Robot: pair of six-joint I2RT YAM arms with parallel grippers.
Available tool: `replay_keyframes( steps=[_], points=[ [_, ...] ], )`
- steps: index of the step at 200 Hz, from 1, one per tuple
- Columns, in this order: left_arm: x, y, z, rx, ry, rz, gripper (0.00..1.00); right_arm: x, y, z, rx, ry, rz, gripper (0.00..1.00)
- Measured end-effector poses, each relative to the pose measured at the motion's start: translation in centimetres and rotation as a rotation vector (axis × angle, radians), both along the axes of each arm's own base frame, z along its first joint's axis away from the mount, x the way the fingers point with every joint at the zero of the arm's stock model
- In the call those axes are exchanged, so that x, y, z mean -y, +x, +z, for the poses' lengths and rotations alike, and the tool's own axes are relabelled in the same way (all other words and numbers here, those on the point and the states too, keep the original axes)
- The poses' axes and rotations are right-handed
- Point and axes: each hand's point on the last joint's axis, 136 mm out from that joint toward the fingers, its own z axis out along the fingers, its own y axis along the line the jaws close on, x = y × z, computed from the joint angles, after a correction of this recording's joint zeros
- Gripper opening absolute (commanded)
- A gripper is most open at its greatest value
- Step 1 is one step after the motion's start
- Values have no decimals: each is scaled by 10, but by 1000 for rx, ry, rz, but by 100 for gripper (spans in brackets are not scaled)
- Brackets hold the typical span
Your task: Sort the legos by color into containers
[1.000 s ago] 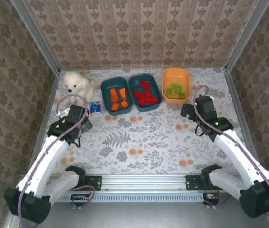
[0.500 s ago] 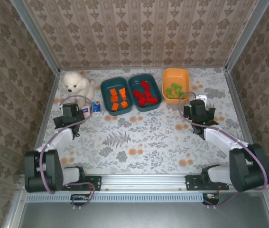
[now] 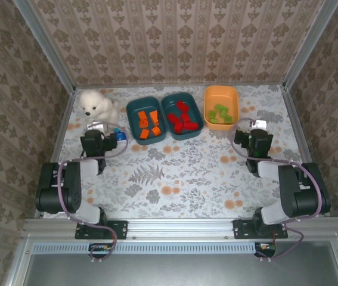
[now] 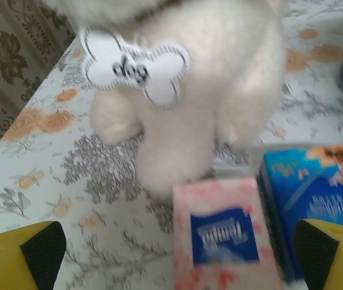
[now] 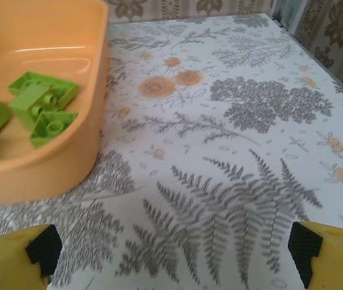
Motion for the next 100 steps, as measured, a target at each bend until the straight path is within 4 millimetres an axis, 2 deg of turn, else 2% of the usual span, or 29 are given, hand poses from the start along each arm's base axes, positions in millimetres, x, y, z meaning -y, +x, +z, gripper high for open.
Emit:
replay_keyframes(
  steps=[14,33,53,71,100],
  points=[
    [-1,-7,-11,-28,11,2,100,-1,-10,-9,29,4,9,100],
    [-4,1,-2,5,8,9,100,-2,-13,-20,4,4,14,100],
    [-7,8,9,46,5,18,100,-6,9,1,41,4,29,100],
    [-7,9,11,56,5,20,100,-10,25,20,92,5,46,100],
    [-7,9,12,58,5,19,100,-12,25,19,83,7,54,100]
  ],
)
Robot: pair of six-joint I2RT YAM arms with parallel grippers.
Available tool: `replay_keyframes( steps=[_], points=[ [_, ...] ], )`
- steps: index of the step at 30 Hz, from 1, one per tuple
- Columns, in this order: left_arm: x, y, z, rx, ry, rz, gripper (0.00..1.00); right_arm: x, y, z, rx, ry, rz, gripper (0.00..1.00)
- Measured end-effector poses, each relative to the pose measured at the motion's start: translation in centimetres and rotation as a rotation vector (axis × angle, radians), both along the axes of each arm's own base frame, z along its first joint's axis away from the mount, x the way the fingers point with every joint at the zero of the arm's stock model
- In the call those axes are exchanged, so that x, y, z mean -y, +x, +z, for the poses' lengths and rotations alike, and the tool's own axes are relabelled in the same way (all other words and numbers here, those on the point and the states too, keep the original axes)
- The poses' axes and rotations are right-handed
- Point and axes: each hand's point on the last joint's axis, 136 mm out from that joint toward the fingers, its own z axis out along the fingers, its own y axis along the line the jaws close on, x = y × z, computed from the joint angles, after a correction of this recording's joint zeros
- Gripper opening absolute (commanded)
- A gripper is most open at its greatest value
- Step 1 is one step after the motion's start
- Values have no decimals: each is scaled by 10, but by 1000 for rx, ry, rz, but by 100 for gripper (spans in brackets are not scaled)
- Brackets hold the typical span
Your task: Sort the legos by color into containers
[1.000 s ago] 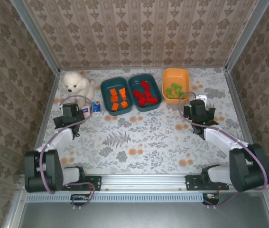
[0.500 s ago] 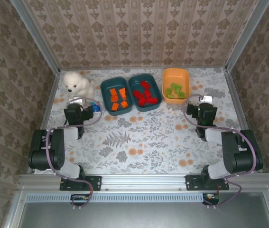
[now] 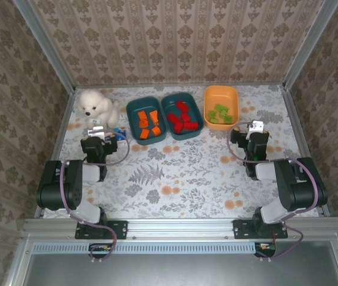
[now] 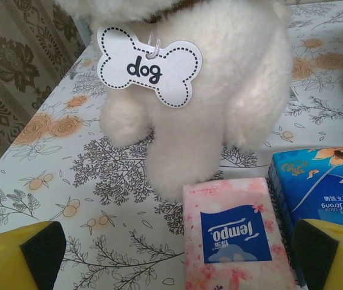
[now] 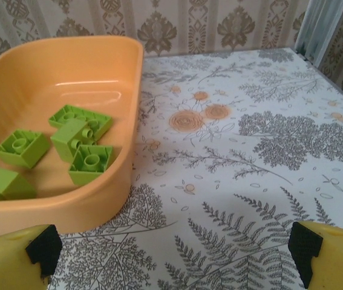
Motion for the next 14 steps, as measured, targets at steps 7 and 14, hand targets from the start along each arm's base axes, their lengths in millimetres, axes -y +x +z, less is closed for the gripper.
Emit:
replay_keyframes(
  steps=[7,14],
  points=[
    [0,0,0,0,0,0,100,-3,0,0,-2,-4,8,100],
    [0,0,0,0,0,0,100,-3,-1,-4,-20,-14,12,100]
  ],
)
